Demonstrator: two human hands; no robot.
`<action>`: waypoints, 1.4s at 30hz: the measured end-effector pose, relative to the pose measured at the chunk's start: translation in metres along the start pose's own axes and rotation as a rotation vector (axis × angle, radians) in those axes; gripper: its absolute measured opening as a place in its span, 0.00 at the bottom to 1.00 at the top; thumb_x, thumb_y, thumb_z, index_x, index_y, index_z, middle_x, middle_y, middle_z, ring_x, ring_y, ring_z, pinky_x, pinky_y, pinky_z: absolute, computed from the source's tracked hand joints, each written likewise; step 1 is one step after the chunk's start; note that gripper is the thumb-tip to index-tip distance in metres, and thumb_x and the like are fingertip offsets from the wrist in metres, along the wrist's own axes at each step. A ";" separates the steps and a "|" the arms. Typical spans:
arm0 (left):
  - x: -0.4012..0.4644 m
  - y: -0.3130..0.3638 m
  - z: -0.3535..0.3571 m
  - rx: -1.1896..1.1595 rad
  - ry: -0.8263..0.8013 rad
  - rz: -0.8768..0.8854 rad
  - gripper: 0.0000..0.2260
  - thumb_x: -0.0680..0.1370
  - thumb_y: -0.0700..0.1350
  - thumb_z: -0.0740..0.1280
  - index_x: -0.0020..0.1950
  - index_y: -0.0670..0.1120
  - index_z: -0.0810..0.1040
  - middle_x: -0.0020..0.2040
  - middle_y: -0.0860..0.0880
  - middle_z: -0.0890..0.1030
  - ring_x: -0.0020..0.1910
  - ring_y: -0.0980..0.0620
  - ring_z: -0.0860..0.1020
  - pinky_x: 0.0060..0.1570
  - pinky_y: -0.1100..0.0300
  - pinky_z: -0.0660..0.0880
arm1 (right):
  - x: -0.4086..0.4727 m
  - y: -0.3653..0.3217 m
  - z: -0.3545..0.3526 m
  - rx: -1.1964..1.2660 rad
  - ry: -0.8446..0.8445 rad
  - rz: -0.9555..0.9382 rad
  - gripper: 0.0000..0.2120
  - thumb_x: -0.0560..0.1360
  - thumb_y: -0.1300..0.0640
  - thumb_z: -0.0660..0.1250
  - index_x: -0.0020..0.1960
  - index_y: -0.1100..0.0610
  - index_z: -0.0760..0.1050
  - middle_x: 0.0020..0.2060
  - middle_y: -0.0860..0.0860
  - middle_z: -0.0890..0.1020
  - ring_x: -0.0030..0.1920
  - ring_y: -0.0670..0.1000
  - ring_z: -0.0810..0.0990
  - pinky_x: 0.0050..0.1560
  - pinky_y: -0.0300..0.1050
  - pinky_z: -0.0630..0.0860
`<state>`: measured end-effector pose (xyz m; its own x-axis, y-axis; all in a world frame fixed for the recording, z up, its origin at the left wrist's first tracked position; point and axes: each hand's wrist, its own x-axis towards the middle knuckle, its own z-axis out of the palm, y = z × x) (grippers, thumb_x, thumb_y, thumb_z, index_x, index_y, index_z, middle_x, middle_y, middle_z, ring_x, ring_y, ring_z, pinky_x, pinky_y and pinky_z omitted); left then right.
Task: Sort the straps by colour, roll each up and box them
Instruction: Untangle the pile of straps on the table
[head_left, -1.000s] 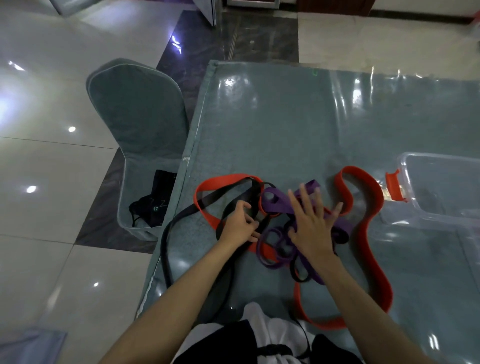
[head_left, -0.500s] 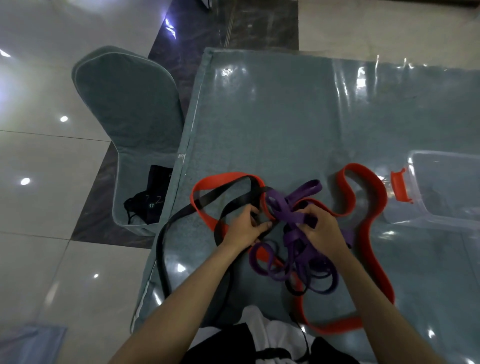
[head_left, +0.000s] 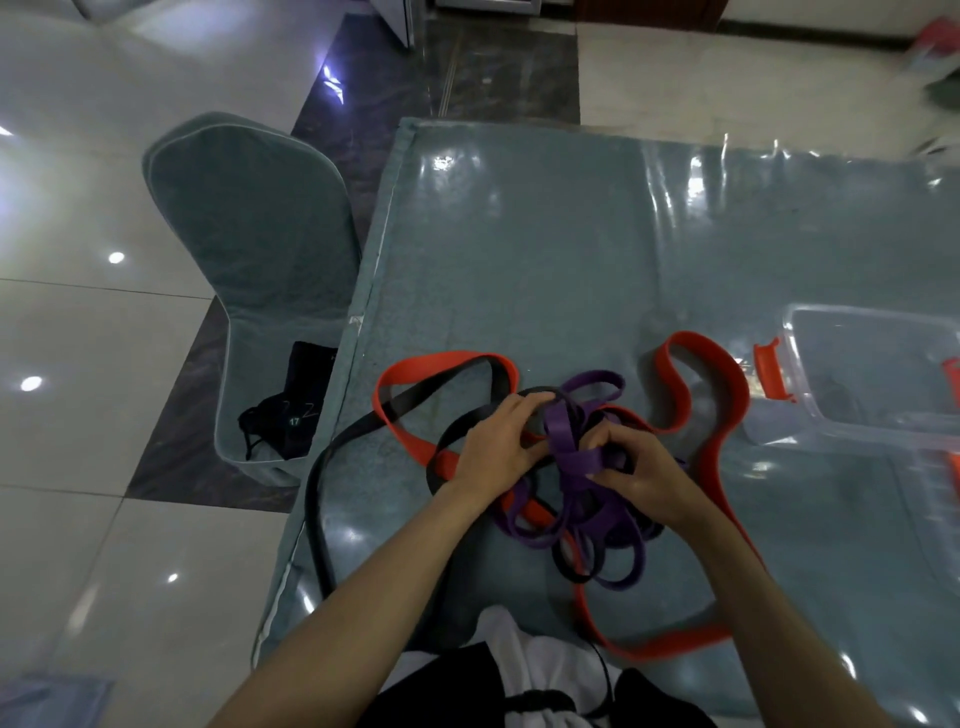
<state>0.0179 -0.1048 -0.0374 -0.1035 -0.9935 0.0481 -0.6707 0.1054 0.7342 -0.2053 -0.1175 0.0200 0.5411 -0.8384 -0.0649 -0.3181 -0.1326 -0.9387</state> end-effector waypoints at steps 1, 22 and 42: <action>0.000 0.000 0.000 -0.065 0.000 0.034 0.24 0.80 0.51 0.74 0.75 0.53 0.74 0.64 0.52 0.78 0.57 0.51 0.81 0.55 0.48 0.80 | -0.002 -0.001 0.002 -0.030 -0.008 -0.021 0.07 0.75 0.72 0.74 0.48 0.63 0.79 0.46 0.57 0.83 0.49 0.59 0.82 0.55 0.56 0.79; -0.033 0.007 -0.035 -1.004 0.130 -0.365 0.14 0.86 0.46 0.66 0.71 0.55 0.77 0.66 0.48 0.83 0.64 0.47 0.83 0.57 0.49 0.83 | -0.020 0.008 0.022 -0.217 0.206 0.228 0.12 0.77 0.41 0.74 0.54 0.47 0.78 0.50 0.45 0.82 0.48 0.44 0.82 0.52 0.40 0.79; -0.038 -0.020 -0.031 -0.150 -0.013 -0.486 0.33 0.76 0.43 0.79 0.77 0.42 0.69 0.73 0.41 0.74 0.74 0.43 0.72 0.72 0.53 0.70 | -0.030 -0.034 -0.041 0.868 0.626 0.232 0.13 0.72 0.68 0.56 0.46 0.53 0.74 0.34 0.52 0.79 0.27 0.49 0.75 0.27 0.38 0.72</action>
<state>0.0579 -0.0710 -0.0331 0.1842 -0.9254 -0.3311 -0.5307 -0.3772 0.7590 -0.2430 -0.1097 0.0680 -0.0308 -0.9476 -0.3178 0.4288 0.2747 -0.8606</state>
